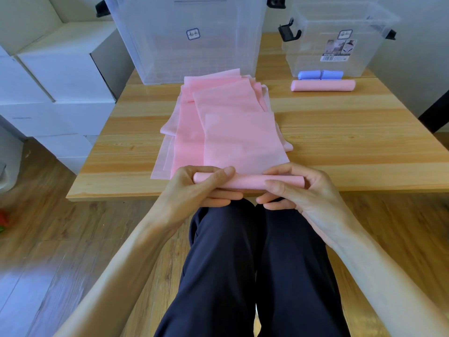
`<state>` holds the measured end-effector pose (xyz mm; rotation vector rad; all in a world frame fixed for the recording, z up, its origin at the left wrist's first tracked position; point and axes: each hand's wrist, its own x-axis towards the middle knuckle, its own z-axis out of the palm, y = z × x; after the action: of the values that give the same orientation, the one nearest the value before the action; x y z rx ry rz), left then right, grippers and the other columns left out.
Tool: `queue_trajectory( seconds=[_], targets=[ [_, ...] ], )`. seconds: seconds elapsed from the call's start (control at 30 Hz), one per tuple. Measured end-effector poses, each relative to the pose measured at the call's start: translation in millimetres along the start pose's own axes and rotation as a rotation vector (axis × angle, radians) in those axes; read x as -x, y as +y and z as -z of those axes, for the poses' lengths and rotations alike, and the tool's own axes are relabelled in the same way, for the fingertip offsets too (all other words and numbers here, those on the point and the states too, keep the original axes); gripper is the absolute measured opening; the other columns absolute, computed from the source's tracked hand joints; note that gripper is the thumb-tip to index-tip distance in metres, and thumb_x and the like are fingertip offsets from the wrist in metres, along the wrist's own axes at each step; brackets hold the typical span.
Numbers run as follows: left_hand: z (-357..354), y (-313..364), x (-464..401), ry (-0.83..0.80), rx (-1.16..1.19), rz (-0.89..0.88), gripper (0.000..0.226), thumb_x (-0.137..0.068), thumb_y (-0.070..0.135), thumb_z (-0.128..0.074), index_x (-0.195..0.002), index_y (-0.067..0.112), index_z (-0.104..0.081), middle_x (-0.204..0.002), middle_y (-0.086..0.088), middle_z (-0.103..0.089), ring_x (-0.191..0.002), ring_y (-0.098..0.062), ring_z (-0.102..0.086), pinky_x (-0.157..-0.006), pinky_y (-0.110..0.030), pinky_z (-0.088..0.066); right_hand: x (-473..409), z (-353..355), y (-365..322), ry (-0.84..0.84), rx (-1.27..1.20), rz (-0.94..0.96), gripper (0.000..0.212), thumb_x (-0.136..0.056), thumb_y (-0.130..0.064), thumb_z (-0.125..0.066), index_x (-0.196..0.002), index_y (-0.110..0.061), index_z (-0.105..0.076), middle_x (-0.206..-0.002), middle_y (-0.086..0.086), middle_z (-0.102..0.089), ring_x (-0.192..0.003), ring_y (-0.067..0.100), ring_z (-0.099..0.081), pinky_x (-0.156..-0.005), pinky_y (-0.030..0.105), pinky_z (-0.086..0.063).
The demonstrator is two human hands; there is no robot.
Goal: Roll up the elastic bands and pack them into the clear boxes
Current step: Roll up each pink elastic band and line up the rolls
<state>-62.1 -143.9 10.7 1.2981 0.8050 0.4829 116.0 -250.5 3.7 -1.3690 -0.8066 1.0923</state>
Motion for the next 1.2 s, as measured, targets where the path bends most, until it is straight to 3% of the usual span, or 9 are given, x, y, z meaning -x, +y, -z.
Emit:
queue_trajectory(
  seconds=[0.13,0.3,0.43,0.63,0.77,0.87,1.0,1.13,1.2],
  targets=[
    [-0.4,-0.7,1.4,-0.045,-0.003,-0.024,0.032,-0.079,0.031,-0.066,-0.107,0.016,-0.072,-0.095,-0.008,-0.078,-0.093,-0.017,-0.075,-0.072,-0.02,-0.058,-1.5,0.2,-1.0,0.022,-0.005,0.005,0.028,-0.079,-0.029,-0.069,-0.092,-0.004,-0.071,-0.083,0.018,-0.075,-0.073,0.031,-0.075,-0.061,0.028,-0.06],
    [0.0,-1.7,0.2,-0.016,-0.026,-0.039,0.036,-0.083,0.036,-0.062,-0.106,0.01,-0.072,-0.093,-0.007,-0.078,-0.091,-0.017,-0.075,-0.072,-0.02,-0.058,0.7,0.5,-1.6,-0.02,-0.006,-0.001,0.033,-0.08,-0.026,-0.07,-0.107,-0.007,-0.068,-0.086,0.019,-0.075,-0.075,0.033,-0.074,-0.063,0.03,-0.061],
    [0.7,-5.6,-1.5,-0.001,0.023,-0.059,0.031,-0.076,0.029,-0.069,-0.102,0.014,-0.074,-0.097,-0.005,-0.077,-0.095,-0.016,-0.074,-0.075,-0.02,-0.058,1.6,1.4,-0.7,0.001,-0.012,-0.002,0.03,-0.081,-0.028,-0.069,-0.096,-0.002,-0.068,-0.081,0.021,-0.074,-0.069,0.033,-0.074,-0.058,0.029,-0.059],
    [-0.6,-7.7,-3.6,0.045,0.027,-0.08,0.028,-0.076,0.03,-0.068,-0.096,0.012,-0.075,-0.09,0.0,-0.078,-0.087,-0.013,-0.075,-0.068,-0.017,-0.056,1.3,1.4,0.2,0.014,-0.026,-0.004,0.036,-0.075,-0.028,-0.072,-0.105,-0.009,-0.07,-0.091,0.016,-0.076,-0.078,0.033,-0.075,-0.064,0.029,-0.061],
    [0.7,-8.9,-4.3,-0.02,0.083,-0.067,0.032,-0.081,0.031,-0.063,-0.104,0.013,-0.075,-0.106,-0.002,-0.076,-0.101,-0.015,-0.072,-0.075,-0.018,-0.057,2.7,1.7,1.9,0.027,-0.036,-0.011,0.028,-0.078,-0.026,-0.07,-0.096,-0.005,-0.071,-0.087,0.019,-0.075,-0.075,0.032,-0.075,-0.061,0.028,-0.06],
    [-0.3,-8.8,-4.5,-0.005,0.078,-0.084,0.029,-0.082,0.03,-0.061,-0.099,0.013,-0.076,-0.101,0.001,-0.076,-0.098,-0.015,-0.072,-0.073,-0.017,-0.057,3.6,1.3,1.9,0.025,-0.06,-0.023,0.029,-0.077,-0.029,-0.069,-0.092,-0.004,-0.07,-0.086,0.02,-0.075,-0.074,0.031,-0.075,-0.06,0.027,-0.06],
    [-2.8,-6.8,-4.9,0.035,0.018,-0.089,0.033,-0.085,0.036,-0.059,-0.1,0.012,-0.076,-0.098,-0.003,-0.077,-0.091,-0.016,-0.075,-0.07,-0.019,-0.058,4.5,0.9,1.0,0.0,-0.03,-0.017,0.034,-0.075,-0.024,-0.071,-0.104,-0.007,-0.07,-0.088,0.018,-0.075,-0.075,0.031,-0.075,-0.064,0.029,-0.061],
    [-1.2,-5.5,-2.2,-0.037,0.055,-0.06,0.034,-0.084,0.033,-0.059,-0.106,0.012,-0.074,-0.105,-0.006,-0.076,-0.099,-0.018,-0.073,-0.075,-0.019,-0.057,3.4,0.2,-0.6,0.041,-0.041,-0.017,0.03,-0.078,-0.033,-0.068,-0.095,-0.009,-0.072,-0.082,0.02,-0.075,-0.069,0.031,-0.074,-0.057,0.027,-0.059],
    [-0.4,-4.8,-1.7,-0.034,0.05,-0.057,0.029,-0.087,0.027,-0.059,-0.106,0.01,-0.073,-0.103,-0.005,-0.077,-0.097,-0.018,-0.074,-0.074,-0.019,-0.057,3.2,0.7,-1.1,0.027,-0.049,-0.031,0.036,-0.078,-0.037,-0.068,-0.101,-0.01,-0.071,-0.083,0.02,-0.075,-0.071,0.032,-0.074,-0.059,0.028,-0.06]
  ],
)
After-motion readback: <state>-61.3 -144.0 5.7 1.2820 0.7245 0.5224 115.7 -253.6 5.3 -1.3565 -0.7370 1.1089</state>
